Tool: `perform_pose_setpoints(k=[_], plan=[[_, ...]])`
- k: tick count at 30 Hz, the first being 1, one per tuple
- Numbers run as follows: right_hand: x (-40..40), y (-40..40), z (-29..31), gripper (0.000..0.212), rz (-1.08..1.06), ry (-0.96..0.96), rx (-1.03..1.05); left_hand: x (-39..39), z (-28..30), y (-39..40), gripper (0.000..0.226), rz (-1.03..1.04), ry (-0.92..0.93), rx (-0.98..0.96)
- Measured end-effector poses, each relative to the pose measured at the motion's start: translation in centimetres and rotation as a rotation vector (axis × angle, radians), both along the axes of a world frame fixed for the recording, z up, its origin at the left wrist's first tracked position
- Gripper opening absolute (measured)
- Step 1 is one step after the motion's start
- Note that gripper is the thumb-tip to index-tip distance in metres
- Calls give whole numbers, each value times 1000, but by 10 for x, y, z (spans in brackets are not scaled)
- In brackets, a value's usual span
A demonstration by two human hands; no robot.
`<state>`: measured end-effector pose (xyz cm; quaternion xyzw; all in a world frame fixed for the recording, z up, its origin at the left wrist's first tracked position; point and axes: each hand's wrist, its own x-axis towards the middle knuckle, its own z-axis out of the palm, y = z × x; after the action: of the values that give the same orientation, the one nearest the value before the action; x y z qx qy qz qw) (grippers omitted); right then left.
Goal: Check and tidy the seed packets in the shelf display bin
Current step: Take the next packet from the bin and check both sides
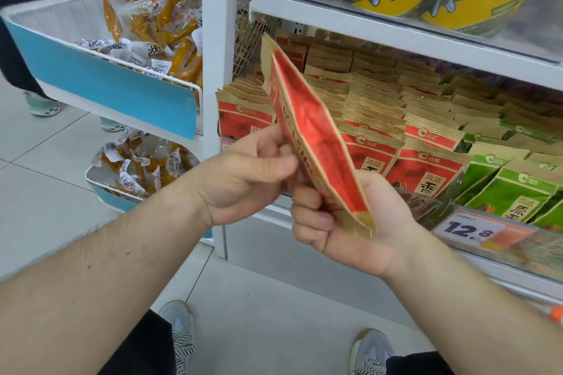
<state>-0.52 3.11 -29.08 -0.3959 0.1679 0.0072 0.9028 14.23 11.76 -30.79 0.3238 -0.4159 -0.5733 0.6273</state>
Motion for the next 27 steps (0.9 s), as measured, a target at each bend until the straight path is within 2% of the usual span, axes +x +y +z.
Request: perform_pose_setpoints(k=[1, 2, 3, 4, 5, 6, 9, 11, 15, 20, 23, 27], plan=[[0, -2, -1, 10, -4, 33, -108, -2, 0, -1, 62, 60, 10, 19], [-1, -5, -2, 13, -20, 82, -301, -4, 1, -3, 53, 129, -9, 40], [-3, -11, -3, 16, -39, 147, -581, -6, 3, -3, 48, 195, -40, 66], [-4, -17, -2, 15, -70, 188, -832, -6, 4, -3, 47, 260, -66, 103], [-5, -22, 0, 14, -114, 219, -963, -6, 6, -3, 49, 319, -96, 146], [-7, -28, 1, 18, -164, 234, -983, -5, 8, -3, 49, 362, -139, 188], [-12, -37, 9, 45, -257, 156, -727, -3, 14, -1, 56, 427, -262, 257], [-14, -36, 9, 51, -240, 120, -805, -5, 16, 0, 57, 421, -289, 244], [-13, -31, 5, 39, -255, 72, -958, -6, 16, -1, 53, 392, -289, 231], [-14, -30, 9, 36, -247, 64, -974, -4, 15, 1, 56, 392, -308, 236], [-15, -28, 12, 26, -264, 25, -935, 1, 19, 3, 56, 384, -457, 245], [-15, -27, 12, 16, -358, -23, -836, 2, 27, 5, 55, 255, -620, 286]])
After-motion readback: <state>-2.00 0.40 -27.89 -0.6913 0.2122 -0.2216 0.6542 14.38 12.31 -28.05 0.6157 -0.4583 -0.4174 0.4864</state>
